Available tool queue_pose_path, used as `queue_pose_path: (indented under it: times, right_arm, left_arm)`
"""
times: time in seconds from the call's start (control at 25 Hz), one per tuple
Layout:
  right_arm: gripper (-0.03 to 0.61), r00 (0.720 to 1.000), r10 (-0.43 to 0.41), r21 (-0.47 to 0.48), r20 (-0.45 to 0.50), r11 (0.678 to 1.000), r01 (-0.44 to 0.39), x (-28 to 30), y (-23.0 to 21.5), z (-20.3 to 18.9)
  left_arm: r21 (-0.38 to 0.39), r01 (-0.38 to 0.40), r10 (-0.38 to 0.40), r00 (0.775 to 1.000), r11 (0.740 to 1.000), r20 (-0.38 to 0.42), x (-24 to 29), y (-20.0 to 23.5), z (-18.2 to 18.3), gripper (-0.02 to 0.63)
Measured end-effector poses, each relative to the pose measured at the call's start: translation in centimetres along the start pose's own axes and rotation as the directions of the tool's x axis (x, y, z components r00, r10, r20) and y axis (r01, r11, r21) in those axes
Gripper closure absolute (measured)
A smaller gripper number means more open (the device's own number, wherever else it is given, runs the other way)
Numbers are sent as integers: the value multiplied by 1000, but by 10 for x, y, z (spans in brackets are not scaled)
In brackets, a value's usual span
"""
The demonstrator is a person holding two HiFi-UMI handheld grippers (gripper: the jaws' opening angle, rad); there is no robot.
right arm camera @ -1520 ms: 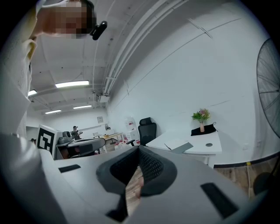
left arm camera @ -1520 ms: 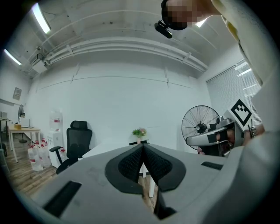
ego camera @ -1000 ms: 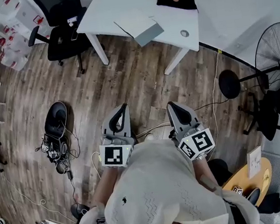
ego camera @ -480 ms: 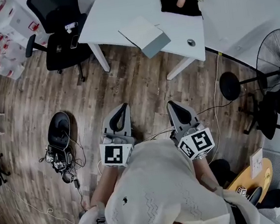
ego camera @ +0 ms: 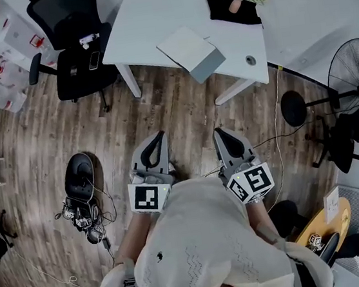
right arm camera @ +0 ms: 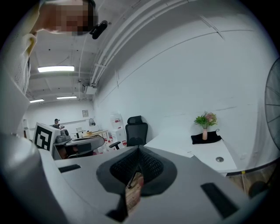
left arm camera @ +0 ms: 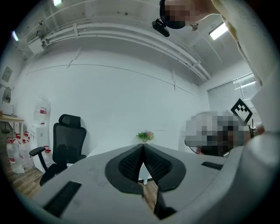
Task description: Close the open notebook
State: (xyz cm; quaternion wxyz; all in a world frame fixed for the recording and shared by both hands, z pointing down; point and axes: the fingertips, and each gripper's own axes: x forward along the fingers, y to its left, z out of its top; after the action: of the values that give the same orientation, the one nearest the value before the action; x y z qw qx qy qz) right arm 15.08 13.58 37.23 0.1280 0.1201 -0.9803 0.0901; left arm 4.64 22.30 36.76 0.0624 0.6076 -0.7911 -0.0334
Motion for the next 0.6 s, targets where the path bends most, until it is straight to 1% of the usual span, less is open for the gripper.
queue_pose_path:
  times: [0.36, 0.44, 0.6]
  right_arm:
    - [577, 1000, -19, -5, -19, 1000, 18, 40, 18, 0]
    - [577, 1000, -26, 0, -14, 1000, 26, 47, 20, 0]
    - [577, 1000, -27, 8, 3, 1000, 27, 55, 26, 6]
  left_arm:
    - [-20, 1, -1, 1000, 1000, -7, 1, 46, -5, 601]
    - [-19, 0, 0, 1000, 1000, -14, 0, 55, -7, 601]
    - [-9, -5, 5, 1000, 1000, 3, -2, 66, -3, 601]
